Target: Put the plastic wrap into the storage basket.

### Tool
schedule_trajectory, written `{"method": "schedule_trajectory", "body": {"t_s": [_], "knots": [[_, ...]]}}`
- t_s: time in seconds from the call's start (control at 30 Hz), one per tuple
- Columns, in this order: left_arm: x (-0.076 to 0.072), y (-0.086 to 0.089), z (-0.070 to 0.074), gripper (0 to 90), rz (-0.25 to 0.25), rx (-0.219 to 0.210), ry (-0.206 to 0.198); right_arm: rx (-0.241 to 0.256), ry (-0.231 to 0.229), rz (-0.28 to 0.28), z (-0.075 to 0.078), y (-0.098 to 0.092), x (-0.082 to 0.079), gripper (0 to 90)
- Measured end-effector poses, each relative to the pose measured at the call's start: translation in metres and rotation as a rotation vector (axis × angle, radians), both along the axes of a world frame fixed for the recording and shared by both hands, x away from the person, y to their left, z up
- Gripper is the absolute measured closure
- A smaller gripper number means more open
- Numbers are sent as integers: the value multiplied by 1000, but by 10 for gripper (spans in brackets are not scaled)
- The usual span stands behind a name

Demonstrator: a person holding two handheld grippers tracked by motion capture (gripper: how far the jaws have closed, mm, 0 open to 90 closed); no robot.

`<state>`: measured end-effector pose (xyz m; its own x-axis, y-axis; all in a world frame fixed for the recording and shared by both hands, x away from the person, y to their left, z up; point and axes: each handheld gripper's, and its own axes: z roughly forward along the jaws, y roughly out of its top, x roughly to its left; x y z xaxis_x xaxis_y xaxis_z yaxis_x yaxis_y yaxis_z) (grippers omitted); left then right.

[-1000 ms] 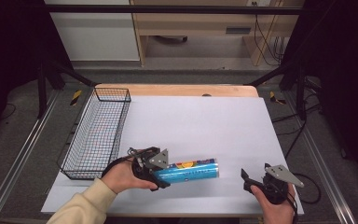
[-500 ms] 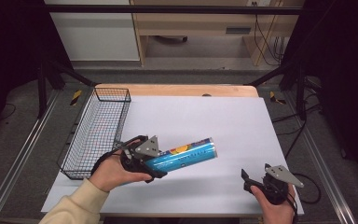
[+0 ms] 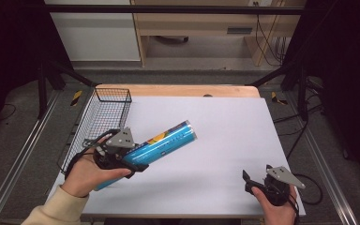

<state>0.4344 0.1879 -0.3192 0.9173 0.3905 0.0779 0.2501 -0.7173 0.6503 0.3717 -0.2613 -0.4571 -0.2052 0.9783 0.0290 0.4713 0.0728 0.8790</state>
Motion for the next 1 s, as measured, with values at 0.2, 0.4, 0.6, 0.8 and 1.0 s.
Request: {"method": "schedule_trajectory", "body": {"t_s": [0.2, 0.4, 0.6, 0.8, 1.0], "knots": [[0, 19, 5, 321, 54, -7, -1, -4, -1, -10, -1, -1, -1, 124], [-1, 34, 7, 321, 104, -1, -6, -6, 3, 4, -1, 2, -1, 123], [-2, 49, 8, 322, 142, 9, -6, -23, -5, 4, 0, 4, -2, 123], [-4, 59, 15, 322, 192, -6, -13, -24, -6, 8, 0, 4, -3, 123], [-8, 60, 18, 322, 236, 33, -28, -31, -16, 9, 1, 5, -4, 123]]}}
